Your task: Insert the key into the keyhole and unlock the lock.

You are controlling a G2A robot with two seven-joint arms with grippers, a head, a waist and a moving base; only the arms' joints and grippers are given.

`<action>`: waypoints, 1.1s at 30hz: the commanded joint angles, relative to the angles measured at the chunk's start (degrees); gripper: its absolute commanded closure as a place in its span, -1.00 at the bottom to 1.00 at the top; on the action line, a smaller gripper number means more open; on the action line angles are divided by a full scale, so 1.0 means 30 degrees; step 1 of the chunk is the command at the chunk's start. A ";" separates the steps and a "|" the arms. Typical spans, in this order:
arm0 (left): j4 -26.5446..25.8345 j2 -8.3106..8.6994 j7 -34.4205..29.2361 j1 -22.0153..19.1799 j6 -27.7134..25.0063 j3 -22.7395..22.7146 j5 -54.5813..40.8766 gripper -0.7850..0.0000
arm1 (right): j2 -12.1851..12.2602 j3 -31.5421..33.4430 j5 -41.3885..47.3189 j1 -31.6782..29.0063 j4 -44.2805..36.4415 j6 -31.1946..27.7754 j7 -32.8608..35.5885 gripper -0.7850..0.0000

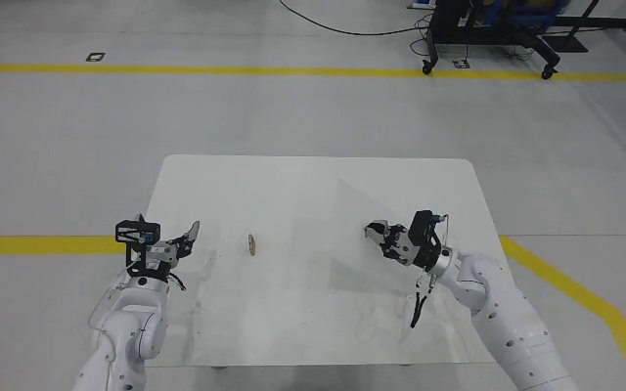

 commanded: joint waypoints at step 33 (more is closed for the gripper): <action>0.3914 -0.1330 -0.4909 -1.3243 -1.2178 1.2368 0.3297 -1.00 | -0.0835 -0.4221 -0.4623 0.2563 0.4920 0.1941 -0.4432 1.00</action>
